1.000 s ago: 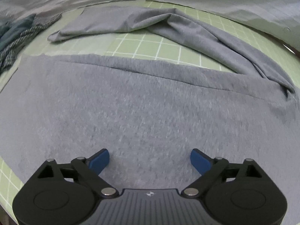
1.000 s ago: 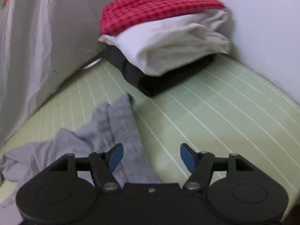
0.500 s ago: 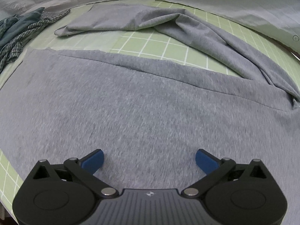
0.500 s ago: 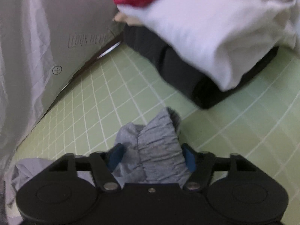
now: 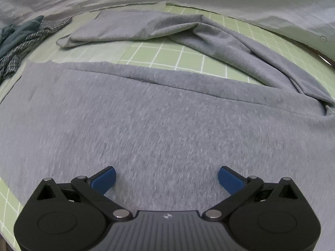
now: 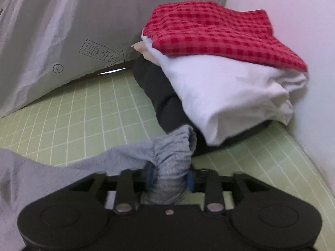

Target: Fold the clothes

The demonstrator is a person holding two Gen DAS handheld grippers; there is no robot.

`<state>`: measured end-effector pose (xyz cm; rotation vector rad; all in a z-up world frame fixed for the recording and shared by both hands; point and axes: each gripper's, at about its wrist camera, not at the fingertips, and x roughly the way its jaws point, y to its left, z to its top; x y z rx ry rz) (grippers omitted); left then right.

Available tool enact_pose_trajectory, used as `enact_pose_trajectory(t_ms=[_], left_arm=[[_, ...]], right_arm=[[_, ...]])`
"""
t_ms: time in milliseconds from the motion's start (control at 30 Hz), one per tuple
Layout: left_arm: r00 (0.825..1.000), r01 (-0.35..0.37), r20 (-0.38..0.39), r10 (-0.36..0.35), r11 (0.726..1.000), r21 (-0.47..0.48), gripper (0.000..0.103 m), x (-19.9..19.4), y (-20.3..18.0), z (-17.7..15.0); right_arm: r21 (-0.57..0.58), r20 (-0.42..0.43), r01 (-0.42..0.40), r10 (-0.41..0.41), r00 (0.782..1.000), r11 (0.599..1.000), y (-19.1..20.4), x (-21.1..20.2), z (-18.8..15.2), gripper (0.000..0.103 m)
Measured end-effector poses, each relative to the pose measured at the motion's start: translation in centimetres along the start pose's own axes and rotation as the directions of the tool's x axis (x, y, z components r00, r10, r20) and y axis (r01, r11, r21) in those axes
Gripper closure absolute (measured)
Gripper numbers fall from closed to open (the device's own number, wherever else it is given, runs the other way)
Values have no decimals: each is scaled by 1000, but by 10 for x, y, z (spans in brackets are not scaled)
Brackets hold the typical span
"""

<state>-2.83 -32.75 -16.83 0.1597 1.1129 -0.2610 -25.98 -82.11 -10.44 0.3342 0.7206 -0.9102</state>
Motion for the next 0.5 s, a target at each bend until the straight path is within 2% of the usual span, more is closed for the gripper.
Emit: enact_pose_trajectory(t_ms=[33,67,133,233,333,500], left_arm=[[1000,11,-2,-11,1000,8,0,-1,2,0],[1000,22,-4,-21,1000,16,0,-1,4,1],[999,43,-8,-43,999,32,0,-2,7,2],[997,73,-12,-73,996,50,0,-5,15,3],[997,77,27,-77,997,-15,0,-15,52,12],[994,63,97,-53,992,-106,0,-30,118,37]], right_arm=[[-8,12,3,-3,1000,1000,4,-6,-3,30],[-18,26,4,-3,1000,1000,9,-13,-6,18],[-38,54,6,-4,999,999,18,-26,-11,14],[-106,83,-9,17,996,994,45,-42,-15,2],[-131,99,-34,47,994,991,73,-56,-16,1],[-74,72,-76,81,994,994,126,-68,-21,1]])
